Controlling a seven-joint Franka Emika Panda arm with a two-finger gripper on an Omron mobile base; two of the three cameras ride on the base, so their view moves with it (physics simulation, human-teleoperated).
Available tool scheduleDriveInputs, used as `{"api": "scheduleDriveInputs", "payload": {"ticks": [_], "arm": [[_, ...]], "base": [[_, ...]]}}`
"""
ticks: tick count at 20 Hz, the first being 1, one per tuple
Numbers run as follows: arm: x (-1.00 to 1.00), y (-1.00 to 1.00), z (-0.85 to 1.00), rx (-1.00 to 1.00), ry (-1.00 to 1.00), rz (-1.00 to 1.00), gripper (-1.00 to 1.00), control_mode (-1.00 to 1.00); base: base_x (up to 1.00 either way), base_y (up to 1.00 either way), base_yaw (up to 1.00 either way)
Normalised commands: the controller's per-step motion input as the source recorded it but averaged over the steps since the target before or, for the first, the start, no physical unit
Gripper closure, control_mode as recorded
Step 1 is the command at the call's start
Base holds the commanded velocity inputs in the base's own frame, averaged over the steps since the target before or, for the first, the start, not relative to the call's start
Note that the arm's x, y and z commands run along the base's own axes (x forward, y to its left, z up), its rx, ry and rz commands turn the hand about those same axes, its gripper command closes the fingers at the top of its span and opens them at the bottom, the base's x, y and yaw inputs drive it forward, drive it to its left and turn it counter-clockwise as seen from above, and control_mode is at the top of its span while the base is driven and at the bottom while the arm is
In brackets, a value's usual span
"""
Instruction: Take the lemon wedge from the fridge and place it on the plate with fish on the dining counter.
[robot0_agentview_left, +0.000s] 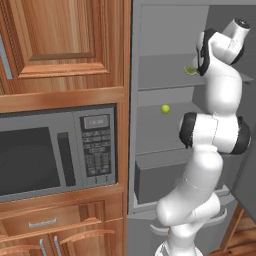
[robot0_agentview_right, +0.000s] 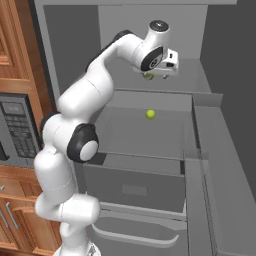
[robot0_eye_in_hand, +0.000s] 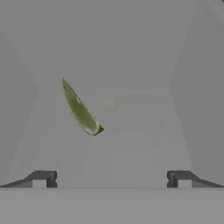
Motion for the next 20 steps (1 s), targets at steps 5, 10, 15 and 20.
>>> {"api": "scheduleDriveInputs", "payload": {"ticks": [5,10,15,20], "arm": [[0.38,0.00,-0.12,0.00,-0.09,0.00,-1.00,-1.00],[0.65,0.06,-0.16,0.00,0.00,0.00,-1.00,-1.00],[0.68,0.07,-0.11,0.05,0.00,0.00,-1.00,-1.00],[0.50,0.00,-0.02,0.03,0.00,0.02,-1.00,-1.00]], "base": [[0.00,0.00,0.00],[0.00,0.00,0.00],[0.00,0.00,0.00],[0.00,0.00,0.00]]}}
